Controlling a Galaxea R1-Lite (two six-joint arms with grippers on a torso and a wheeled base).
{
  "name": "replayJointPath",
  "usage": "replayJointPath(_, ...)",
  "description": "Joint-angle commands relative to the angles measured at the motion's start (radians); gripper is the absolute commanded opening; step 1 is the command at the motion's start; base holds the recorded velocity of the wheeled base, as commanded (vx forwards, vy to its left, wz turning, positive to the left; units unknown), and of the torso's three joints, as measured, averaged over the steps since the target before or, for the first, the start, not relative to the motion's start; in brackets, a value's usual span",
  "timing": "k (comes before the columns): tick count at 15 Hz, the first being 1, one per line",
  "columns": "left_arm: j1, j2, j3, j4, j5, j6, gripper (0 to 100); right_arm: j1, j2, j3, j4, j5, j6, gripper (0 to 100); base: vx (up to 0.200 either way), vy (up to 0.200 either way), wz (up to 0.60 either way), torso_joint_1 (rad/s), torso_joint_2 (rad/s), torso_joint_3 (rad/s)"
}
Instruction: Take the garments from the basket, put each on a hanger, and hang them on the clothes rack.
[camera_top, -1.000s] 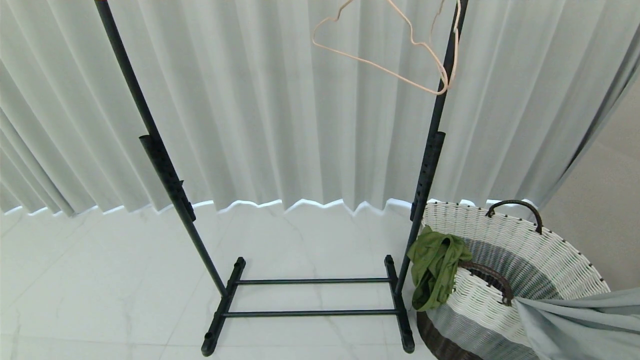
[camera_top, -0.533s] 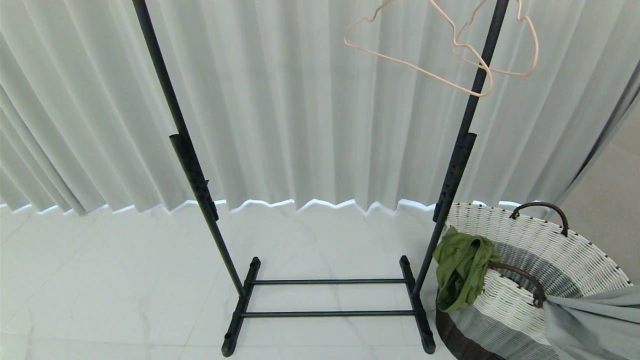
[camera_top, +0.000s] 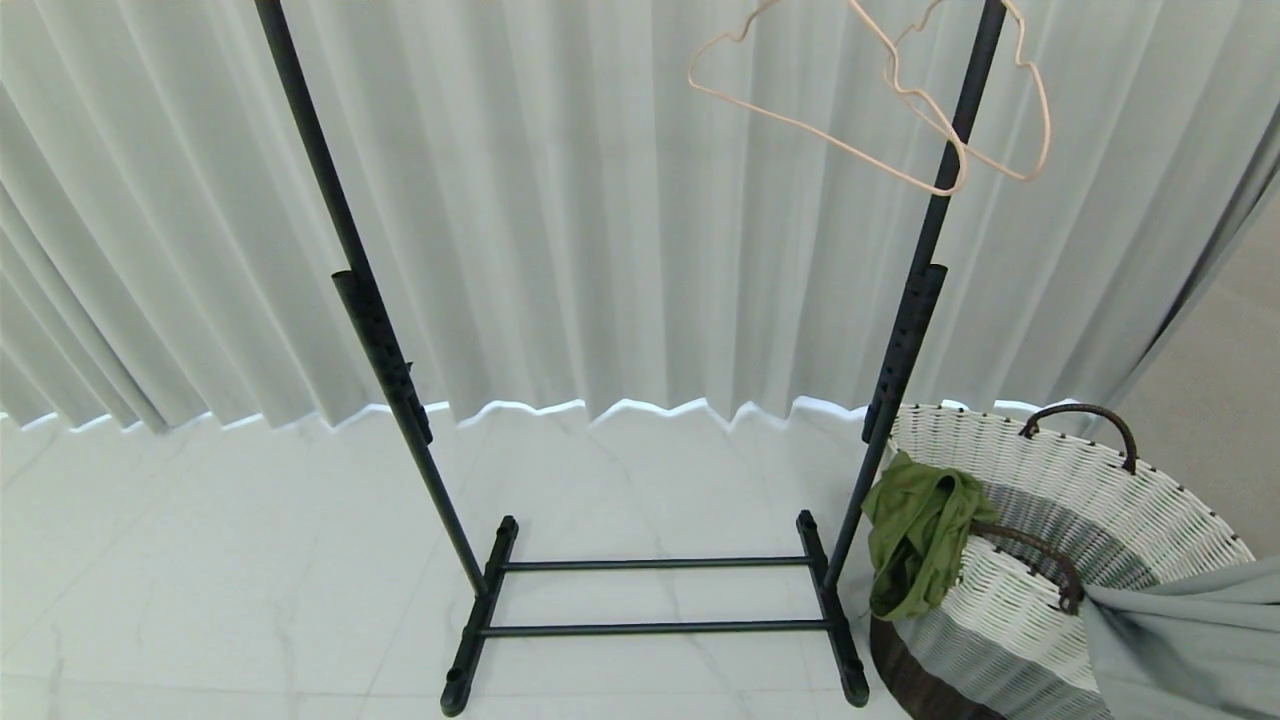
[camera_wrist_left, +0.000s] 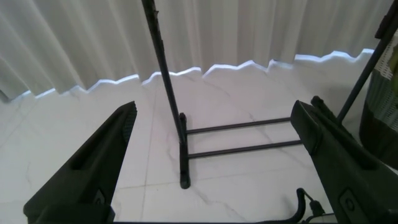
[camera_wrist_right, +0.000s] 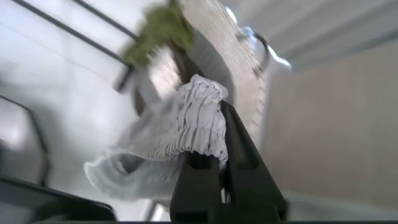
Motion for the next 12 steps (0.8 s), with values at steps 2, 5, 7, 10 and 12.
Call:
replayJointPath(2,-0.004,0.017,-0.075,-0.04,-0.026,-0.038,100,0.126,0.063,-0.111,0.004,0.029,0.1,0,0.0,0.0,0.0,0.0,0.0,0.0)
replayJointPath(5,-0.02,0.29,-0.399,-0.047,-0.105,-0.081,100,0.236,0.119,-0.183,-0.019,0.046,0.166,0,0.0,0.0,0.0,0.0,0.0,0.0)
replayJointPath(7,-0.055,0.472,-0.551,-0.047,-0.158,-0.083,100,0.304,0.164,-0.199,-0.075,0.049,0.2,0,0.0,0.0,0.0,0.0,0.0,0.0)
replayJointPath(10,-0.168,0.669,-0.622,-0.048,-0.194,-0.084,100,0.391,0.251,-0.208,-0.195,0.049,0.235,0,0.0,0.0,0.0,0.0,0.0,0.0)
replayJointPath(12,-0.253,0.864,-0.66,-0.083,-0.193,-0.112,100,0.48,0.36,-0.294,-0.238,0.047,0.266,0,0.0,0.0,0.0,0.0,0.0,0.0)
